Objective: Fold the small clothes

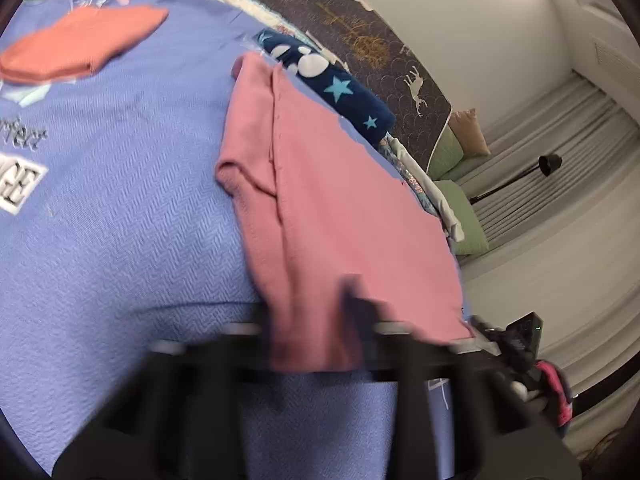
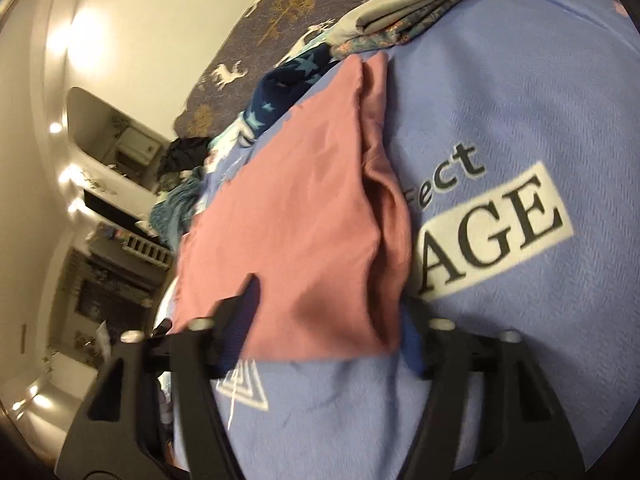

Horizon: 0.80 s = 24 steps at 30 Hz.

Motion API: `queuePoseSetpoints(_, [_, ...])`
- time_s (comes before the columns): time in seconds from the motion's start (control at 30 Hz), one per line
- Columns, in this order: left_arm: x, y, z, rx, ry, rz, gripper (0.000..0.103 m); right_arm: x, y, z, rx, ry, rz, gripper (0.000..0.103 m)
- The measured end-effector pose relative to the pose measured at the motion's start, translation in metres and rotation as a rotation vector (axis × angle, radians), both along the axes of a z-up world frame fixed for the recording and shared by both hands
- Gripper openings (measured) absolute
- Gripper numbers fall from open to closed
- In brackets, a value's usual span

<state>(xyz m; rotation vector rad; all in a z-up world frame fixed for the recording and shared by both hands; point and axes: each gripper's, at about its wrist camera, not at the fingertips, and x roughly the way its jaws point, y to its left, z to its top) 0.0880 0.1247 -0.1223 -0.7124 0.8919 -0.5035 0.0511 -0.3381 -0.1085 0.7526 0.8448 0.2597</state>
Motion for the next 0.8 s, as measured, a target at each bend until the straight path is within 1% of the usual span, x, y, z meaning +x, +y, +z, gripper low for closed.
queuePoseSetpoints(0.03, [-0.001, 0.003, -0.002, -0.024, 0.012, 0.013, 0.004, 0.002, 0.001, -0.002, 0.014, 0.024, -0.002, 0.009])
queuePoseSetpoints(0.07, [-0.001, 0.006, 0.0, -0.032, 0.008, 0.02, 0.004, 0.002, -0.001, -0.005, 0.049, 0.037, -0.006, 0.009])
queuePoseSetpoints(0.13, [-0.008, 0.008, 0.011, -0.023, -0.032, 0.033, 0.004, -0.005, -0.004, 0.002, 0.068, 0.001, -0.024, 0.008])
queuePoseSetpoints(0.2, [-0.016, 0.008, 0.026, -0.014, -0.063, 0.029, 0.004, -0.015, -0.008, 0.017, 0.1, -0.048, -0.026, 0.006])
queuePoseSetpoints(0.23, [-0.018, 0.007, 0.032, -0.005, -0.074, 0.02, 0.004, -0.021, -0.011, 0.024, 0.131, -0.065, -0.021, 0.006])
queuePoseSetpoints(0.3, [-0.03, 0.003, 0.051, 0.03, -0.109, -0.026, 0.004, -0.035, -0.016, 0.04, 0.158, -0.101, -0.016, 0.006])
queuePoseSetpoints(0.37, [-0.042, 0.0, 0.06, 0.068, -0.103, -0.065, 0.004, -0.049, -0.019, 0.053, 0.128, -0.116, -0.019, 0.006])
queuePoseSetpoints(0.43, [-0.057, -0.002, 0.057, 0.112, -0.059, -0.107, 0.005, -0.068, -0.016, 0.056, 0.048, -0.08, 0.001, 0.007])
queuePoseSetpoints(0.47, [-0.065, -0.002, 0.052, 0.14, -0.035, -0.122, 0.005, -0.075, -0.016, 0.052, 0.018, -0.043, 0.012, 0.008])
queuePoseSetpoints(0.5, [-0.072, -0.001, 0.046, 0.176, -0.011, -0.124, 0.005, -0.084, -0.016, 0.041, -0.009, 0.024, 0.025, 0.009])
queuePoseSetpoints(0.53, [-0.079, 0.003, 0.038, 0.217, 0.019, -0.106, 0.005, -0.092, -0.017, 0.028, -0.026, 0.091, 0.024, 0.01])
queuePoseSetpoints(0.57, [-0.084, 0.009, 0.032, 0.248, 0.043, -0.072, 0.006, -0.098, -0.018, 0.019, -0.036, 0.131, 0.016, 0.014])
queuePoseSetpoints(0.6, [-0.087, 0.017, 0.028, 0.284, 0.064, -0.023, 0.008, -0.105, -0.023, 0.008, -0.046, 0.176, -0.01, 0.014])
queuePoseSetpoints(0.63, [-0.087, 0.024, 0.028, 0.311, 0.071, 0.013, 0.008, -0.109, -0.028, 0.006, -0.033, 0.172, -0.03, 0.014])
queuePoseSetpoints(0.67, [-0.088, 0.031, 0.032, 0.334, 0.059, 0.055, 0.008, -0.111, -0.033, 0.009, -0.039, 0.159, -0.056, 0.015])
queuePoseSetpoints(0.7, [-0.09, 0.034, 0.037, 0.346, 0.037, 0.08, 0.009, -0.11, -0.034, 0.015, -0.076, 0.141, -0.082, 0.015])
queuePoseSetpoints(0.73, [-0.09, 0.036, 0.048, 0.352, -0.008, 0.105, 0.009, -0.109, -0.033, 0.025, -0.139, 0.107, -0.106, 0.015])
queuePoseSetpoints(0.77, [-0.091, 0.034, 0.057, 0.339, -0.054, 0.103, 0.009, -0.106, -0.028, 0.034, -0.196, 0.067, -0.11, 0.015])
queuePoseSetpoints(0.8, [-0.091, 0.025, 0.068, 0.313, -0.108, 0.073, 0.009, -0.1, -0.018, 0.045, -0.226, 0.015, -0.079, 0.015])
